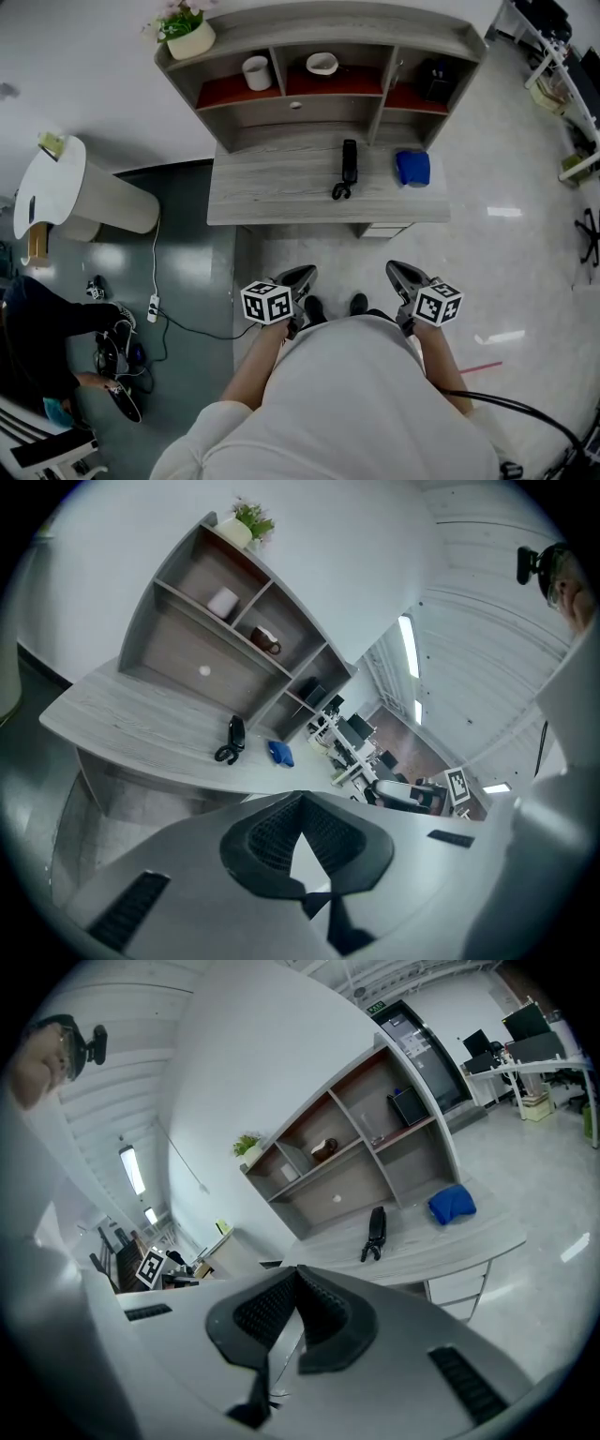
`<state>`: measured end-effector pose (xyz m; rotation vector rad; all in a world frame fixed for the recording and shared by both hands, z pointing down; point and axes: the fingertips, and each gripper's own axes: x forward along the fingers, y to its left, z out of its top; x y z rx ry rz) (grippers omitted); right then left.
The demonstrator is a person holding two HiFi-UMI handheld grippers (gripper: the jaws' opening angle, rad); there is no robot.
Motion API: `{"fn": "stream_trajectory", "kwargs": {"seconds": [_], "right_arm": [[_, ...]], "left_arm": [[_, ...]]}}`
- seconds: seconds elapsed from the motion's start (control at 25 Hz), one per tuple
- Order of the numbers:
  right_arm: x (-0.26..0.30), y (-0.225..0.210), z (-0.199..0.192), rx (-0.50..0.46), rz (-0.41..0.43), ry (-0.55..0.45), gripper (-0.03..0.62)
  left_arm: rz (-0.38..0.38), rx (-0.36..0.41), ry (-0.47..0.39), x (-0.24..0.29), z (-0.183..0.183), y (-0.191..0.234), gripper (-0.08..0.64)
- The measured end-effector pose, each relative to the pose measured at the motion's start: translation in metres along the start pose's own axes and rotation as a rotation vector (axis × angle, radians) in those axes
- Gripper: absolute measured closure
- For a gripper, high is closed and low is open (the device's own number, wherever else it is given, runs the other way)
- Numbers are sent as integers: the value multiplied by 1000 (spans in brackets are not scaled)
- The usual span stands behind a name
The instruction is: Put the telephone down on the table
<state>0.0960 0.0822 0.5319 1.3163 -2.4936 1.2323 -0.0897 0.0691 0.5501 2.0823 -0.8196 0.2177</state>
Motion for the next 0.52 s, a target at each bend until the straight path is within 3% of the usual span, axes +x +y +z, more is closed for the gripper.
{"fn": "stream_trajectory", "kwargs": {"seconds": [0.52], "right_arm": [[-9,-6,3,3,16,-11,575]], "left_arm": [[0,5,25,10,-7,-8,551]]}}
